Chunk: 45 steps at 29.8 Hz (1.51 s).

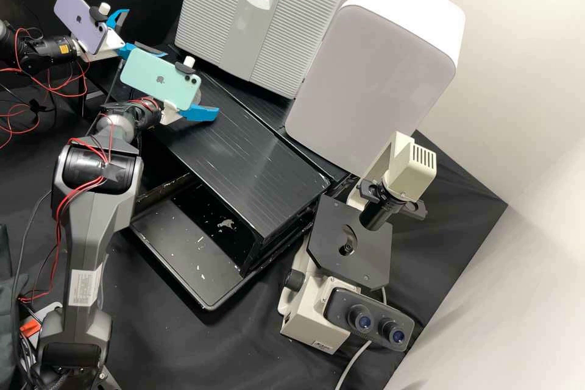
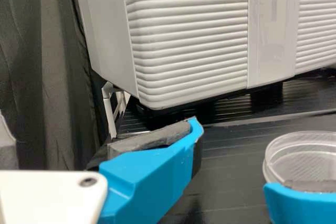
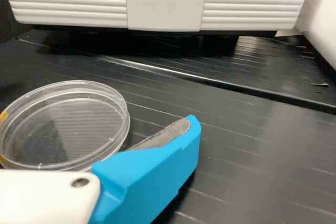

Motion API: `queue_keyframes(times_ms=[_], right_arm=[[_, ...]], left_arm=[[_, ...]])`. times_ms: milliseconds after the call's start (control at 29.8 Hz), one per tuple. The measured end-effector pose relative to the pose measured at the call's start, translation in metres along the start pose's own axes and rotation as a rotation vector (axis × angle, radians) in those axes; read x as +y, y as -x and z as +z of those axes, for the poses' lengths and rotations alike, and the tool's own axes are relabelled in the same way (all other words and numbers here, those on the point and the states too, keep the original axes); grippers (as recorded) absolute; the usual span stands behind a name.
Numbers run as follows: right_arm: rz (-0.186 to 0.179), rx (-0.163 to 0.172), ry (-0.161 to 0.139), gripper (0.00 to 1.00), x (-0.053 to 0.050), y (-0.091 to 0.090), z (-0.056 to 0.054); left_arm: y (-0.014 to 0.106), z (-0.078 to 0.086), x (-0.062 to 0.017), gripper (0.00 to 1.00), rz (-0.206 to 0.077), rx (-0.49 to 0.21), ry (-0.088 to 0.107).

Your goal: Slide the petri dish to the right

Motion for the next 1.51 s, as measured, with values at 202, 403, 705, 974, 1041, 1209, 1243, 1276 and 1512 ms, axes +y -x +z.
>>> queue_keyframes(times_ms=[202, 403, 705, 974, 1041, 1209, 1243, 1276, 1512], right_arm=[[0.044, -0.054, -0.049, 1.00, 0.009, -0.003, 0.008], [0.058, -0.080, -0.065, 1.00, 0.011, -0.003, 0.012], [0.053, -0.090, -0.051, 1.00, 0.011, -0.003, 0.012], [0.053, -0.079, -0.034, 1.00, 0.011, -0.010, 0.005], [0.055, -0.077, -0.044, 1.00, 0.012, -0.012, 0.002], [0.049, -0.065, -0.052, 1.00, 0.013, -0.015, -0.003], [0.049, -0.066, -0.052, 1.00, 0.013, -0.016, -0.003], [0.049, -0.066, -0.052, 1.00, 0.013, -0.016, -0.003], [0.047, -0.069, -0.052, 1.00, 0.011, -0.017, -0.003]], left_arm=[[0.000, 0.000, 0.0000, 1.00, 0.000, 0.000, 0.000], [0.000, 0.000, 0.0000, 1.00, 0.000, 0.000, 0.000], [0.000, 0.000, 0.0000, 1.00, 0.000, 0.000, 0.000], [0.000, 0.000, 0.0000, 1.00, 0.000, 0.000, 0.000], [0.000, 0.000, 0.0000, 1.00, 0.000, 0.000, 0.000], [0.000, 0.000, 0.0000, 1.00, 0.000, 0.000, 0.000], [0.000, 0.000, 0.0000, 1.00, 0.000, 0.000, 0.000], [0.000, 0.000, 0.0000, 1.00, 0.000, 0.000, 0.000], [0.000, 0.000, 0.0000, 1.00, 0.000, 0.000, 0.000]])
